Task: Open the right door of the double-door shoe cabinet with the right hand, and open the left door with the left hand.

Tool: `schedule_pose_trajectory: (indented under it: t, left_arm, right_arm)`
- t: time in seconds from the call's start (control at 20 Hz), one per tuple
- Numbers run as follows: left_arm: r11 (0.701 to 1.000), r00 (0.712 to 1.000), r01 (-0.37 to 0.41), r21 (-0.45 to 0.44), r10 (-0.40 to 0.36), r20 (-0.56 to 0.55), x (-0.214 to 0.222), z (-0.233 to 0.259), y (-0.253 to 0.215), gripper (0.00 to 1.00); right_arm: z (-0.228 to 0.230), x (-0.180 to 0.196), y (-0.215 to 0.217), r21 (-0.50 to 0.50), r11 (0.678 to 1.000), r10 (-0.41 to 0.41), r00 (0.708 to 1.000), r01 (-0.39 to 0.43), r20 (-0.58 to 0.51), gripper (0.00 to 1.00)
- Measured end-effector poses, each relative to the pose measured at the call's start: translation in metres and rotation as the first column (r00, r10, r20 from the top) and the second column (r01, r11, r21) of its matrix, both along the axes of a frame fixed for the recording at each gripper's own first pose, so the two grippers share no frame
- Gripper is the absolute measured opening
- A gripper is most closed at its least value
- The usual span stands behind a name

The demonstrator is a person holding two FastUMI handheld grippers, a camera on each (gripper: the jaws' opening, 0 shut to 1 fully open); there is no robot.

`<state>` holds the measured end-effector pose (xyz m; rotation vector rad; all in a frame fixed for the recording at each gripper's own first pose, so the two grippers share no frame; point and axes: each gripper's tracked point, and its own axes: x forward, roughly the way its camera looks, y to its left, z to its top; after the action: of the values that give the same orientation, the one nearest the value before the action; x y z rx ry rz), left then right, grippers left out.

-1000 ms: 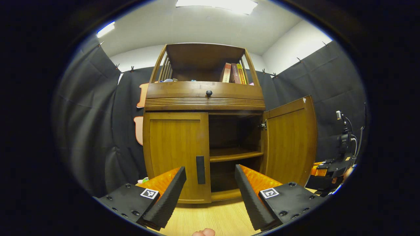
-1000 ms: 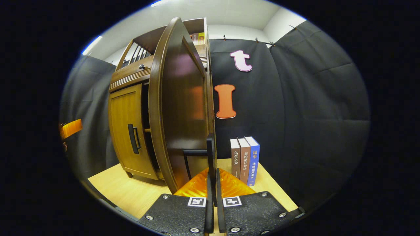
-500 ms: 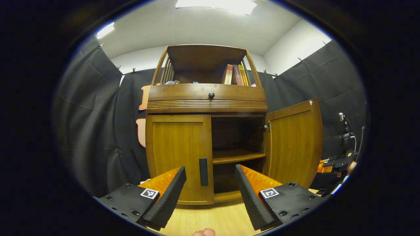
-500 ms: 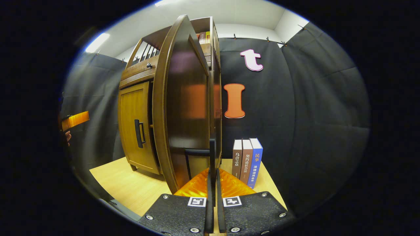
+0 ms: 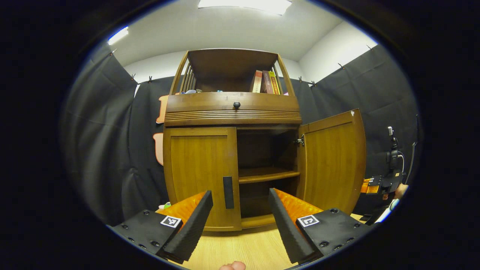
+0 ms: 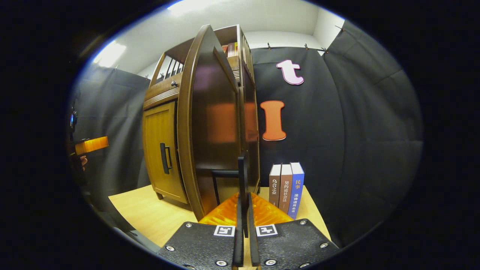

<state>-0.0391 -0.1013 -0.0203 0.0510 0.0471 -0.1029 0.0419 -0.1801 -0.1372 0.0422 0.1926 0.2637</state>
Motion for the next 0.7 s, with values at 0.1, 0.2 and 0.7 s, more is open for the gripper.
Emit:
schedule_pose_trajectory:
  t: [0.1, 0.2, 0.7]
  left_arm:
    - [1.000, 1.000, -0.004, -0.009, 0.004, 0.003, -0.002, 0.000, 0.001, 0.96]
    - [1.000, 1.000, -0.007, -0.024, 0.007, 0.004, -0.001, -0.002, 0.001, 0.96]
    - [0.998, 0.999, 0.028, -0.061, -0.030, -0.027, 0.002, -0.011, -0.009, 0.99]
  right_arm:
    - [-0.023, -0.017, -0.005, 0.005, 1.000, -0.007, 0.997, 0.007, -0.077, 0.07]
    - [-0.017, -0.027, -0.009, 0.021, 0.999, -0.037, 0.998, 0.038, -0.049, 0.18]
    - [0.038, -0.098, -0.009, 0.050, 0.961, -0.273, 0.961, 0.271, 0.052, 0.04]
